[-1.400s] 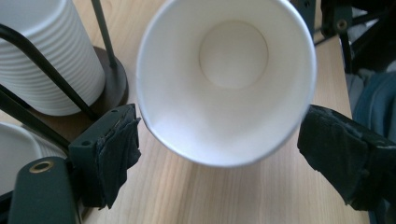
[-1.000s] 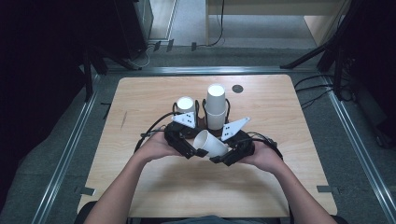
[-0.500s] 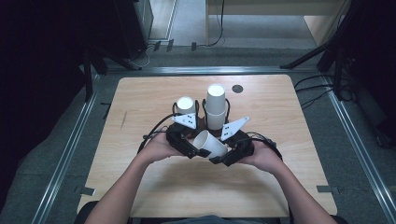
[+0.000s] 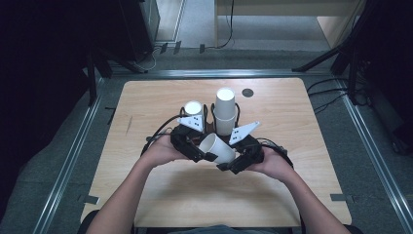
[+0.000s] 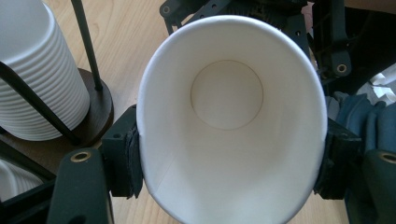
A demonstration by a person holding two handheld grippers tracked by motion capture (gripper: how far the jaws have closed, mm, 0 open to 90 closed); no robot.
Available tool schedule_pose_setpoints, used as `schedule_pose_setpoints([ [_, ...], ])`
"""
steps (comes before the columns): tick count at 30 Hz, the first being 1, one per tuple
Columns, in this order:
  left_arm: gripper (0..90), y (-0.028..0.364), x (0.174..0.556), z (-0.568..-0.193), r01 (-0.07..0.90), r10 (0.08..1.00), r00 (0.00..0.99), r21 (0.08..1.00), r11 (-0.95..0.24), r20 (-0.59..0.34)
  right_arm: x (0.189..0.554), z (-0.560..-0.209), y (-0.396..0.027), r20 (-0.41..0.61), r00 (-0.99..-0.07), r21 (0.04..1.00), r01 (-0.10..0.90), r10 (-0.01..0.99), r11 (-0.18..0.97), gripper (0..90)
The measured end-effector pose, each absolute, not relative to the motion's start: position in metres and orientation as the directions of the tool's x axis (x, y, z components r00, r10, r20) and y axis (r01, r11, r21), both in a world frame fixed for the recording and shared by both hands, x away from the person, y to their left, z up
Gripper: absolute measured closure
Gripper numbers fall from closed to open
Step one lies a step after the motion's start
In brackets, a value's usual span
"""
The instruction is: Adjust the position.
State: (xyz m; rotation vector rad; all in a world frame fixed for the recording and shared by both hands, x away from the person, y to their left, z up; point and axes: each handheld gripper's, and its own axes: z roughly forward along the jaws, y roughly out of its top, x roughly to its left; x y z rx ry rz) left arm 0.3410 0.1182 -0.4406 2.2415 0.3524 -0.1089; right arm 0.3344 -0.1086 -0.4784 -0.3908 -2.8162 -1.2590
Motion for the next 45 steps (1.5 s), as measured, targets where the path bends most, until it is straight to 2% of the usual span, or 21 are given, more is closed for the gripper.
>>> schedule_pose_setpoints([
  [8,27.2,0.116,0.343,-0.435,0.3,0.225,0.954,0.678,-0.672,-0.199,0.336,-0.478,-0.112,0.135,-0.968,0.728,0.242,0.212,0.641,21.4],
  [23,27.2,0.099,0.345,-0.42,0.24,0.235,0.969,0.546,-0.802,-0.082,0.332,-0.479,-0.112,0.149,-0.96,0.735,0.268,0.238,0.622,21.7],
  [32,27.1,0.083,0.351,-0.424,0.216,0.211,0.975,0.501,-0.838,-0.067,0.332,-0.48,-0.111,0.141,-0.958,0.735,0.271,0.25,0.622,21.7],
  [40,27.1,0.075,0.352,-0.429,0.24,0.205,0.971,0.474,-0.847,-0.125,0.332,-0.486,-0.108,0.162,-0.96,0.72,0.274,0.23,0.638,22.8],
  [45,26.6,0.075,0.35,-0.427,0.227,0.191,0.974,0.479,-0.848,-0.124,0.331,-0.49,-0.105,0.167,-0.959,0.71,0.278,0.229,0.647,24.8],
])
